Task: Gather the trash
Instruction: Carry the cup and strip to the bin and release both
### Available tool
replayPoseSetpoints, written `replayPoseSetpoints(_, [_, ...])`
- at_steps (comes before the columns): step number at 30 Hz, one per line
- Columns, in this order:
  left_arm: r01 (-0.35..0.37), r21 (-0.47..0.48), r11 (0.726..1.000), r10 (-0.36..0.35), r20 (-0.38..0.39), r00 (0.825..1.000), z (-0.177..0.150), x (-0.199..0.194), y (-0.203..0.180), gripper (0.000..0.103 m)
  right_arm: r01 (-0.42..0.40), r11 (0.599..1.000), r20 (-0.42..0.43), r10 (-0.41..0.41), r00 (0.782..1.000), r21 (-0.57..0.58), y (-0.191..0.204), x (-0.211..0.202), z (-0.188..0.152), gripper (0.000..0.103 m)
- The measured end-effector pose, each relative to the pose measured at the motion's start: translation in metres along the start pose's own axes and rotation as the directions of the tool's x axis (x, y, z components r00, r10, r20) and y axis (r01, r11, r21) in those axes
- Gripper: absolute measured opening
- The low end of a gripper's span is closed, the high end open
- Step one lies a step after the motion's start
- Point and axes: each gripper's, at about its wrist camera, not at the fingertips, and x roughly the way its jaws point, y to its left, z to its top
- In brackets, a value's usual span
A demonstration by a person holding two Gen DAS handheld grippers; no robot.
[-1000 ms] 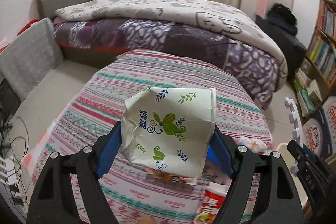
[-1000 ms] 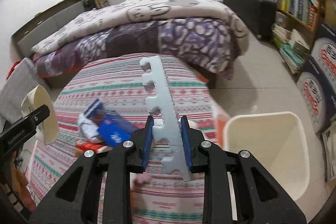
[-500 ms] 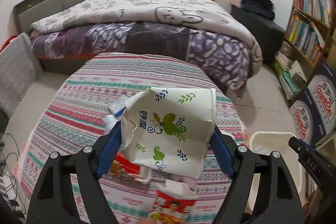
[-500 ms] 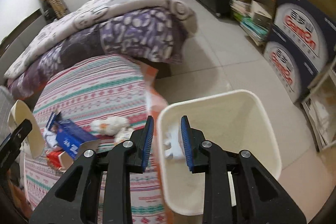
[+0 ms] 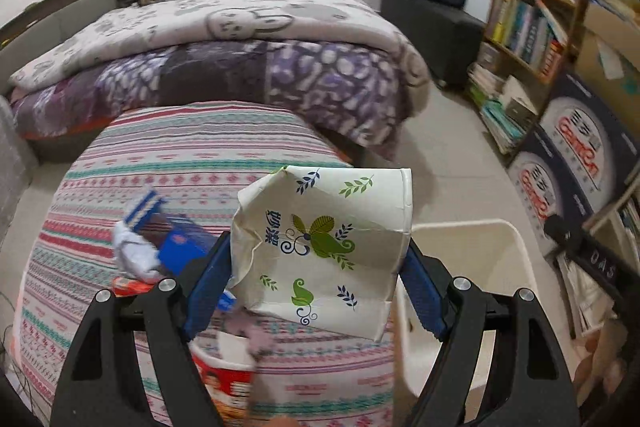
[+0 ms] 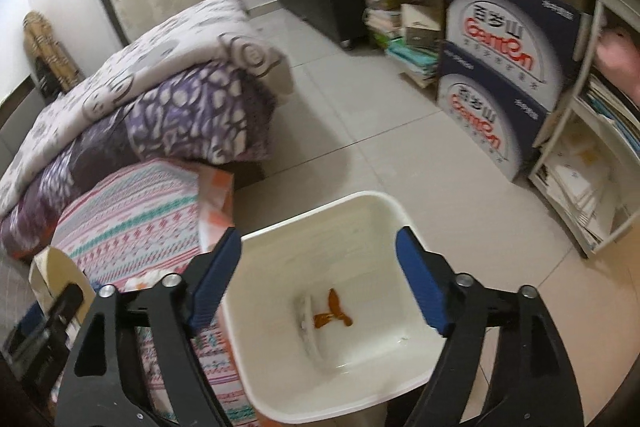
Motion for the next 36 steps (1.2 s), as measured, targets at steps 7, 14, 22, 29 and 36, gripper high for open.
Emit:
replayPoseSetpoints(7, [0.088,0.081,0.993,-0.084,-0.050,0.995,-0.008,0.016,-0.049,0.077,0.028,0.998,0.006,-0.028,1.000,0.056,-0.028,-0.001,0.005,0.084])
replayPoseSetpoints(14, [0.183,0.164,0.969,-0.166,-0.114,0.980,-0.023,0.028,-0.091,0.078,0.032,0.996,0.006,-0.033,0.999,0.088,-0.043,-0.002,0.009,0.086])
replayPoseSetpoints(22, [0.260,0.168,0.951,-0.237,-0.148,0.960,-0.024,0.030,-0.097,0.088,0.009,0.994,0.010,-0.010,1.000,0.108,-0.042,-0.004,0.011,0.087])
replayPoseSetpoints(29, [0.203,0.140,0.969,-0.183,-0.142,0.973,-0.018,0.032,-0.073,0.088,-0.010,0.995,0.005,0.009,1.000,0.103,-0.026,-0.004,0.009,0.089])
replayPoseSetpoints(36, [0.101,0.057,0.993,-0.092,-0.150,0.985,-0.013,0.039,-0.023,0.088,-0.045,0.998,-0.029,0.046,0.999,0.033,0.008,0.001,-0.001,0.089])
